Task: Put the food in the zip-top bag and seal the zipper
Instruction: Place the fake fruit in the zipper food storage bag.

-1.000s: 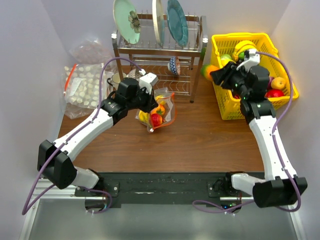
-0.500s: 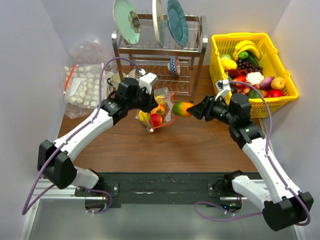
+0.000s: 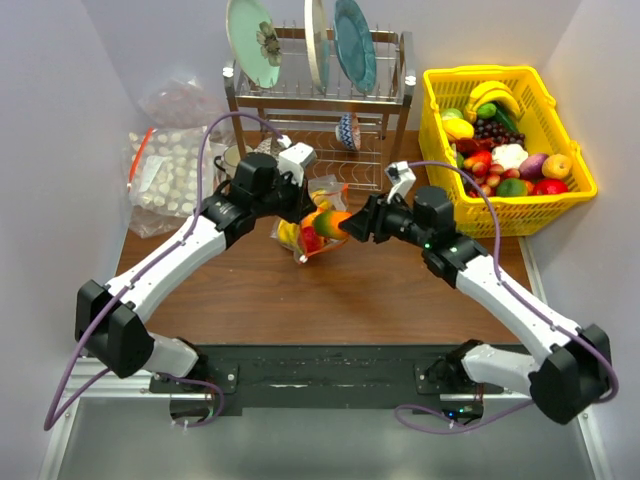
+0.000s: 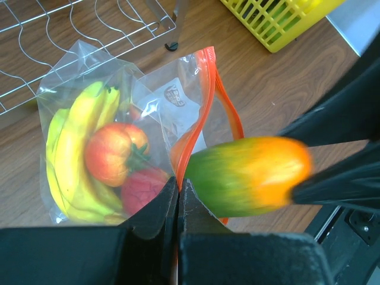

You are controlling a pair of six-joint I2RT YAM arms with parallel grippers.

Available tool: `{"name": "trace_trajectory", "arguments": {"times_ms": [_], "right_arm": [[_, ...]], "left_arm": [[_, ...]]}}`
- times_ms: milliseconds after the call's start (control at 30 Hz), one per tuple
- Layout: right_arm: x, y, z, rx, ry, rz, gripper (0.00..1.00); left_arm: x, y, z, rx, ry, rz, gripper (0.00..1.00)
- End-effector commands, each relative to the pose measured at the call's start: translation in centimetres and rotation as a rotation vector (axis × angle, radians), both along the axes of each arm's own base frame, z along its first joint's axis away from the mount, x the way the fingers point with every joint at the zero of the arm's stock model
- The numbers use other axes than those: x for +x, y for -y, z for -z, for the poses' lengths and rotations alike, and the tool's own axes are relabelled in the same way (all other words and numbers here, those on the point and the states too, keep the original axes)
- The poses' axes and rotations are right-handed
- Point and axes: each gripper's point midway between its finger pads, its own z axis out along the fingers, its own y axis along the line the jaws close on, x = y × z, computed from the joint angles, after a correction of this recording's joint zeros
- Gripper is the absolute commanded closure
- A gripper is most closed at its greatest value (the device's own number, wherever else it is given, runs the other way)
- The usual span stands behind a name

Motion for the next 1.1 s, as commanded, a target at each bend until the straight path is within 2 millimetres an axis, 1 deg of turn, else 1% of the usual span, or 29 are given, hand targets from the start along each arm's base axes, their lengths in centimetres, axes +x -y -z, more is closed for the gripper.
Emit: {"name": "trace_trajectory", "arguments": {"times_ms": [0, 33, 100, 133, 167, 300, 333, 400, 433, 467, 533, 633, 700, 733, 800, 833, 867, 900, 967, 1067], "right_arm": [[3.4, -1.6, -3.0, -0.047, 0.198, 0.104, 0.65], [3.0, -2.5, -3.0, -0.073, 0.234, 0.088, 0.65], [3.8, -3.0, -3.0, -0.114, 0.276, 0.127, 0.65], [3.6, -3.5, -3.0, -0.141, 0.314, 0.121, 0.65], [3.6, -3.7, -3.1, -0.154, 0.333, 0.13, 0.65], [3.9, -3.8, -3.6, -0.174, 0.411, 0.181, 0.64], [4.2, -3.1, -3.7, -0.183, 0.426, 0.22, 0.64], [4.4, -2.6, -3.5, -0.182, 0.446, 0.254, 0.65], [4.5, -2.2, -3.9, -0.179, 0.462, 0.275, 0.65], [4.9, -1.4, -3.8, -0.19, 0.466, 0.32, 0.65], [5.1, -0.8, -3.9, -0.211, 0.494, 0.345, 0.65], [5.6, -0.8, -3.0, -0.279, 0.495, 0.339, 0.65], [5.7, -0.9, -1.7, -0.314, 0.483, 0.325, 0.65], [5.8, -0.8, -1.3, -0.322, 0.483, 0.326, 0.65], [6.0, -0.8, -0.2, -0.354, 0.474, 0.328, 0.62], [6.2, -0.8, 0.4, -0.373, 0.466, 0.323, 0.58], [6.4, -1.0, 1.5, -0.403, 0.448, 0.313, 0.36], [6.5, -1.1, 1.8, -0.412, 0.441, 0.313, 0.26], [6.4, -1.3, 2.1, -0.41, 0.426, 0.299, 0.11], [5.5, -1.7, 0.7, -0.341, 0.421, 0.275, 0.05]], "left_arm": [[0.0, 1.0, -4.1, -0.079, 0.059, 0.022, 1.0], [-0.1, 1.0, -4.3, -0.084, 0.056, 0.028, 1.0], [-0.3, 1.2, -4.9, -0.098, 0.058, 0.04, 1.0], [-0.5, 1.4, -5.2, -0.109, 0.055, 0.052, 1.0], [-0.6, 1.5, -5.7, -0.117, 0.059, 0.057, 1.0], [-0.9, 1.6, -6.0, -0.125, 0.05, 0.07, 1.0], [-0.9, 1.7, -6.1, -0.127, 0.047, 0.072, 1.0], [-1.1, 1.8, -6.3, -0.133, 0.046, 0.078, 1.0], [-1.3, 1.9, -6.4, -0.141, 0.041, 0.087, 1.0], [-1.3, 2.0, -6.5, -0.144, 0.037, 0.091, 1.0], [-1.6, 2.2, -6.9, -0.158, 0.032, 0.105, 1.0], [-1.7, 2.3, -7.6, -0.168, 0.038, 0.112, 1.0], [-1.7, 2.3, -7.9, -0.17, 0.041, 0.112, 1.0], [-1.6, 2.3, -8.2, -0.172, 0.047, 0.11, 1.0], [-1.6, 2.3, -8.2, -0.173, 0.048, 0.11, 1.0], [-1.6, 2.4, -8.4, -0.176, 0.048, 0.114, 1.0], [-1.6, 2.4, -8.3, -0.178, 0.045, 0.116, 1.0], [-1.6, 2.6, -8.3, -0.18, 0.043, 0.123, 1.0], [-1.6, 2.7, -8.2, -0.179, 0.037, 0.126, 1.0], [-1.1, 2.6, -7.5, -0.155, 0.028, 0.116, 1.0]]}}
